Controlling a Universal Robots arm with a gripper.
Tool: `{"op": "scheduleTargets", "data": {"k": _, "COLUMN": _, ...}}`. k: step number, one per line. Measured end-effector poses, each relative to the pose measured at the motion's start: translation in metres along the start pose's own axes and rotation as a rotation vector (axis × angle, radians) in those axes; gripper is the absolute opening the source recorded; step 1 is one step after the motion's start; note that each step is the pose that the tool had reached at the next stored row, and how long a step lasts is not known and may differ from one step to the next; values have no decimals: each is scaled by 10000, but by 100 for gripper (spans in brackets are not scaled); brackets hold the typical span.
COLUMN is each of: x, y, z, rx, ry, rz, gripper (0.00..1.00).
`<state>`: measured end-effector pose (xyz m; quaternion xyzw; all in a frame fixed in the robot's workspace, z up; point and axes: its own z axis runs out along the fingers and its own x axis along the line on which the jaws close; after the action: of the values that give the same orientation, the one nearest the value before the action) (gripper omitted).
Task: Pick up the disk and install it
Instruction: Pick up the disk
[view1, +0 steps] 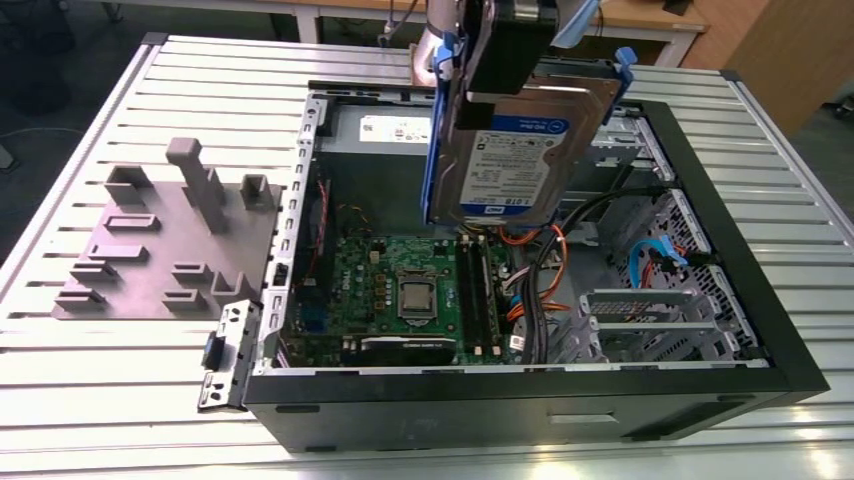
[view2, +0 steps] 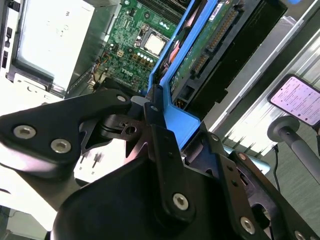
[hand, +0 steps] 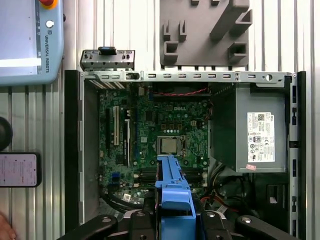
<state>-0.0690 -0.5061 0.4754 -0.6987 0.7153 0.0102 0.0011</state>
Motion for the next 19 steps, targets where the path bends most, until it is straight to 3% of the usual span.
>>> {"op": "scheduleTargets", "data": {"k": 4, "x": 48, "y": -16, "z": 2, "rx": 0, "ry": 13, "rz": 2, "gripper": 37}}
{"op": "scheduleTargets", "data": {"k": 11, "x": 114, "y": -131, "z": 8, "rx": 0, "ry": 13, "rz": 10, "gripper": 37}}
{"op": "scheduleTargets", "data": {"k": 19, "x": 293, "y": -151, "z": 14, "rx": 0, "ry": 19, "rz": 11, "gripper": 37}}
